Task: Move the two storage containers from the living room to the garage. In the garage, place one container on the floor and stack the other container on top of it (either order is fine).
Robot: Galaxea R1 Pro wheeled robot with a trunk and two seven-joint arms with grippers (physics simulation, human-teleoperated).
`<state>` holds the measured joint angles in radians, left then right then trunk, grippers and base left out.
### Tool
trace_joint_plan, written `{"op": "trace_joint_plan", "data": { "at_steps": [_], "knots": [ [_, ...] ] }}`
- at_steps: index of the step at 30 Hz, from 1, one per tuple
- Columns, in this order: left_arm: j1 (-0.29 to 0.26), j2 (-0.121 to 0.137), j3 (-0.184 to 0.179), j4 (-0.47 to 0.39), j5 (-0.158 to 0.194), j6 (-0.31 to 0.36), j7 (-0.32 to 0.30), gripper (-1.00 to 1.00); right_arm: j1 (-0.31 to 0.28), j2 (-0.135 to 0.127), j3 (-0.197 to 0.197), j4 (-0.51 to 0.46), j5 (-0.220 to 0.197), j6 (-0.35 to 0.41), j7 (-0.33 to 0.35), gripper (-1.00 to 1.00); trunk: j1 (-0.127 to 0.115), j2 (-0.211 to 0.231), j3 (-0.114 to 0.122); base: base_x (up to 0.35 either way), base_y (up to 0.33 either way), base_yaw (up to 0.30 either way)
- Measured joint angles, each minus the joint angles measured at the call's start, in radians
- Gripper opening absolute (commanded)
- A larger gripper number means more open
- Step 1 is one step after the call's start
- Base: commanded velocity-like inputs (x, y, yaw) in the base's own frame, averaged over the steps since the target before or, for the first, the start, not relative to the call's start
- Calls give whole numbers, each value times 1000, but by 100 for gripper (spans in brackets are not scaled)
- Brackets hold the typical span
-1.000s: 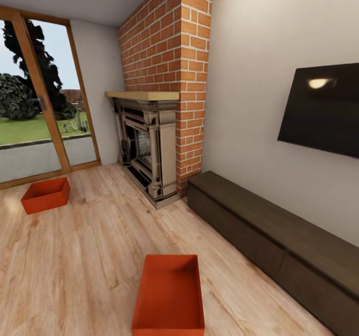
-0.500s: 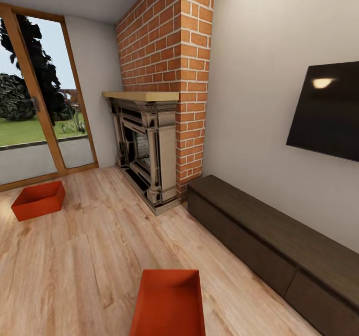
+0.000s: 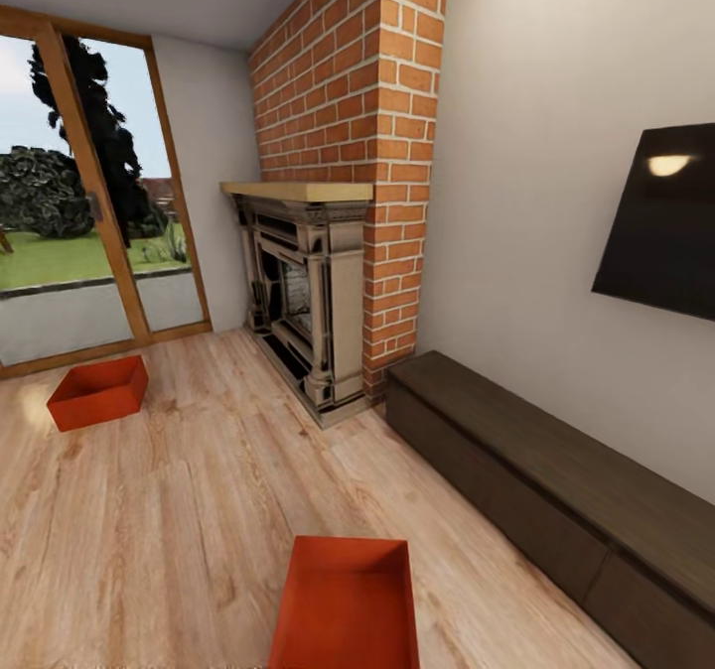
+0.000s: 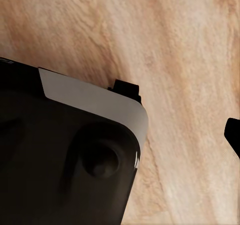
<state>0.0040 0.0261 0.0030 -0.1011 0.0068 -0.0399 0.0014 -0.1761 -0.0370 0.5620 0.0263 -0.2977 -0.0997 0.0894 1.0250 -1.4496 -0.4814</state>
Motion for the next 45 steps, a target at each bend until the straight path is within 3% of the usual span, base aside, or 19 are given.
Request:
{"op": "trace_joint_plan", "data": {
  "at_steps": [14,45],
  "knots": [
    [0,-1,1,0,-1,0,0,100,0,0,0,0,-1,1,0,100,0,0,0,25,116,20],
    [0,-1,0,0,-1,0,0,100,0,-3,6,0,-9,1,0,100,0,0,0,1,2,-53]
  ]
}}
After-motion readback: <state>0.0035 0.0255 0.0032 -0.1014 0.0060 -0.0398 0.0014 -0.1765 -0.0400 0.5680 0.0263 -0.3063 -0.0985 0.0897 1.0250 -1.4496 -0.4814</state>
